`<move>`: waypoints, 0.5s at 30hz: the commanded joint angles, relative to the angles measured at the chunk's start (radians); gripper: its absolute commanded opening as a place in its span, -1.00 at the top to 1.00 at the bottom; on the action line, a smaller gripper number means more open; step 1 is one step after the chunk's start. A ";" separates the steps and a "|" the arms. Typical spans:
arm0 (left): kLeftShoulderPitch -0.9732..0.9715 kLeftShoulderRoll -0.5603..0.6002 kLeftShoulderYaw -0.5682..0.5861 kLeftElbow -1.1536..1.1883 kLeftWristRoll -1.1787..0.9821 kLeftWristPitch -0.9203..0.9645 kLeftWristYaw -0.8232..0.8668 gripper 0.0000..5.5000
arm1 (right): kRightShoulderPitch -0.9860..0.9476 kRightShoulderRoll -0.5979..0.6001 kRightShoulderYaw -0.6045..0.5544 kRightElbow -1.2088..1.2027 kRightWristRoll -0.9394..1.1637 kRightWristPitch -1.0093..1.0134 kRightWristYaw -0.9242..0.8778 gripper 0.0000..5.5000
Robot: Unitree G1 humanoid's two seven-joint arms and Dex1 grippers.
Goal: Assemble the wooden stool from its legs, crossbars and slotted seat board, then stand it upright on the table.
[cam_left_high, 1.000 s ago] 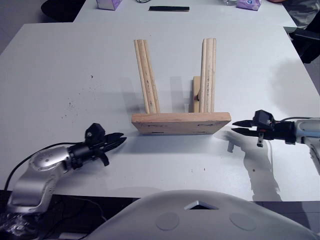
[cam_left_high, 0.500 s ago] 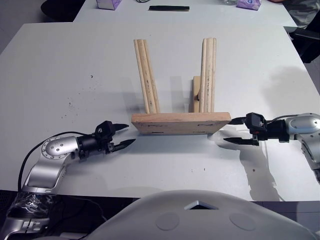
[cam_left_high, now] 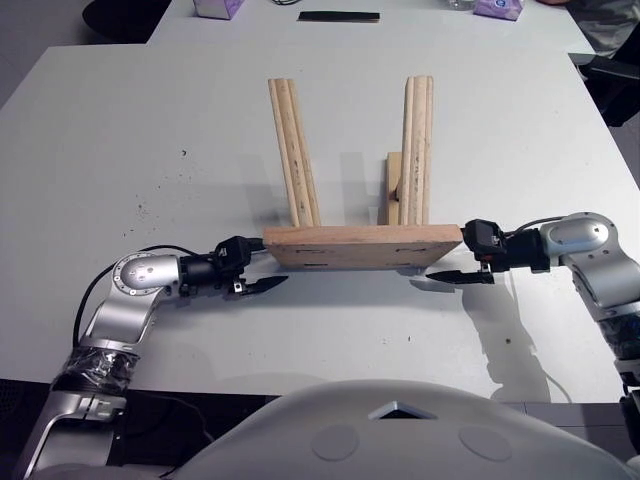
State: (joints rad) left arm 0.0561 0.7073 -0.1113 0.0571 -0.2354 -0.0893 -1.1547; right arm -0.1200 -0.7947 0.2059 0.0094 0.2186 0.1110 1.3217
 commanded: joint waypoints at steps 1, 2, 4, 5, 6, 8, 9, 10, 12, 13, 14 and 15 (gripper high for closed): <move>-0.060 -0.036 -0.036 0.065 0.019 -0.038 -0.018 -0.24 | -0.036 0.026 0.029 0.047 -0.022 -0.014 0.001 -0.14; -0.073 -0.044 -0.045 0.082 0.023 -0.046 -0.026 -0.24 | -0.042 0.031 0.036 0.061 -0.027 -0.019 0.002 -0.14; -0.100 -0.056 -0.065 0.114 0.027 -0.065 -0.051 -0.17 | -0.060 0.042 0.046 0.091 -0.032 -0.024 0.007 -0.08; -0.109 -0.061 -0.070 0.128 0.029 -0.075 -0.058 -0.13 | -0.068 0.048 0.047 0.103 -0.031 -0.024 0.011 -0.03; -0.117 -0.062 -0.077 0.140 0.031 -0.085 -0.071 -0.06 | -0.076 0.055 0.049 0.115 -0.029 -0.023 0.016 0.04; -0.120 -0.058 -0.086 0.153 0.030 -0.100 -0.097 0.03 | -0.093 0.072 0.052 0.141 -0.023 -0.022 0.027 0.12; -0.119 -0.054 -0.088 0.155 0.030 -0.110 -0.107 0.10 | -0.099 0.078 0.051 0.149 -0.016 -0.017 0.029 0.18; -0.121 -0.051 -0.086 0.156 0.028 -0.111 -0.110 0.15 | -0.102 0.081 0.046 0.152 -0.008 -0.011 0.033 0.23; -0.128 -0.047 -0.080 0.158 0.023 -0.107 -0.115 0.23 | -0.102 0.081 0.038 0.153 -0.001 -0.006 0.041 0.31; -0.133 -0.045 -0.078 0.160 0.022 -0.104 -0.117 0.31 | -0.100 0.079 0.036 0.153 -0.001 -0.006 0.046 0.39; -0.135 -0.041 -0.076 0.160 0.025 -0.102 -0.118 0.38 | -0.098 0.077 0.034 0.152 0.000 -0.006 0.050 0.46; -0.139 -0.037 -0.075 0.162 0.027 -0.101 -0.119 0.43 | -0.097 0.076 0.033 0.152 0.001 -0.004 0.056 0.47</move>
State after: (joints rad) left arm -0.0639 0.6536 -0.1931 0.2133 -0.2131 -0.1907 -1.2626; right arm -0.2090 -0.7123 0.2497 0.1614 0.1998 0.0965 1.3615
